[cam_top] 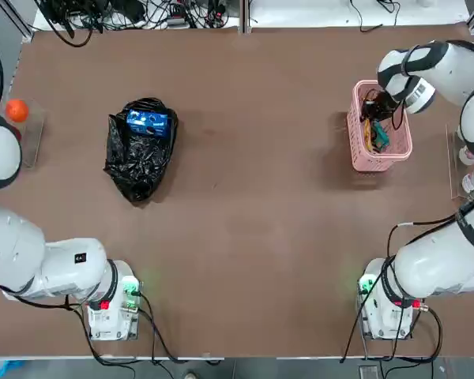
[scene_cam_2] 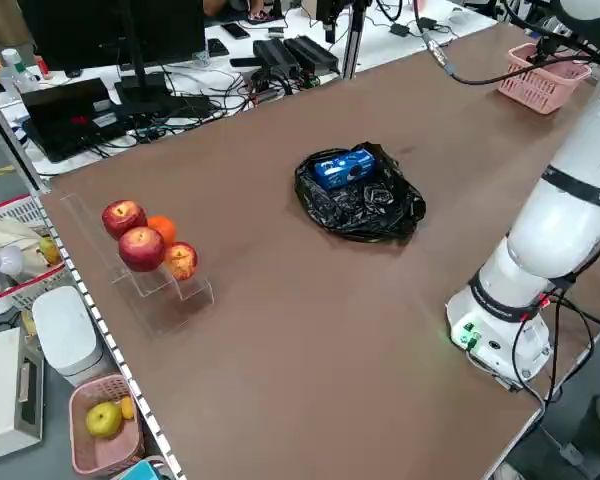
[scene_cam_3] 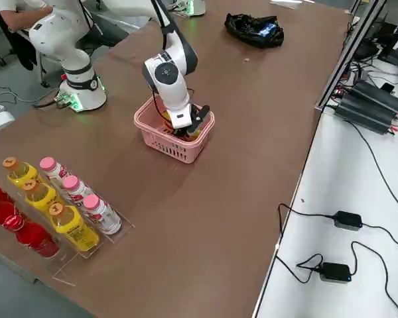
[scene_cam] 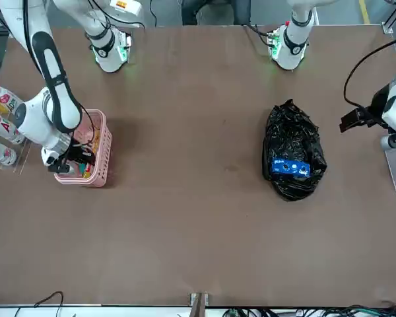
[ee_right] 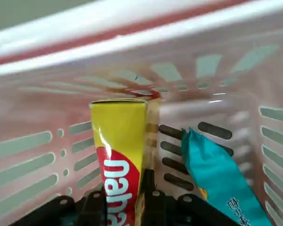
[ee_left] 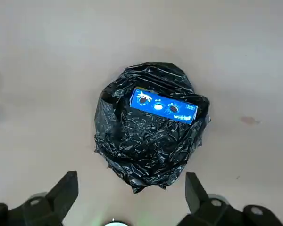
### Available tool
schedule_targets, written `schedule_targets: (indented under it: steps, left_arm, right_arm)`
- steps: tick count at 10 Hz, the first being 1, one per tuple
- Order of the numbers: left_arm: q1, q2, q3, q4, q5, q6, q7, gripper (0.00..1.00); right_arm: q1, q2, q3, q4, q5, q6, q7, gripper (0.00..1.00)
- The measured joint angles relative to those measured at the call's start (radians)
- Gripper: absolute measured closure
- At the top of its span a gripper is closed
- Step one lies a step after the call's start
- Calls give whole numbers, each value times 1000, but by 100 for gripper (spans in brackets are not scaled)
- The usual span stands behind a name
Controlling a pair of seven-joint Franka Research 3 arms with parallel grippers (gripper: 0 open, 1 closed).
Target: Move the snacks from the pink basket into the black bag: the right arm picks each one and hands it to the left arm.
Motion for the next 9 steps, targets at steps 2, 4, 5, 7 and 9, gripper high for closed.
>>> schedule_targets:
  steps: [2,4,5,7,9]
  left_arm:
    - [9,0,0,0,-8,0,0,0]
    - [15,1,0,0,-8,0,0,0]
    - [22,1,0,0,-8,0,0,0]
    - [26,2,0,0,-8,0,0,0]
    - [26,2,0,0,-8,0,0,0]
  right_arm:
    - [-1,1,-5,32,-2,-58,-5,73]
    - [-7,3,-14,72,-9,-132,-8,73]
    - [-9,4,-18,81,-12,-148,-11,73]
    - [-11,8,-19,89,-26,-157,-27,73]
    - [-25,12,-19,91,-27,-164,-101,73]
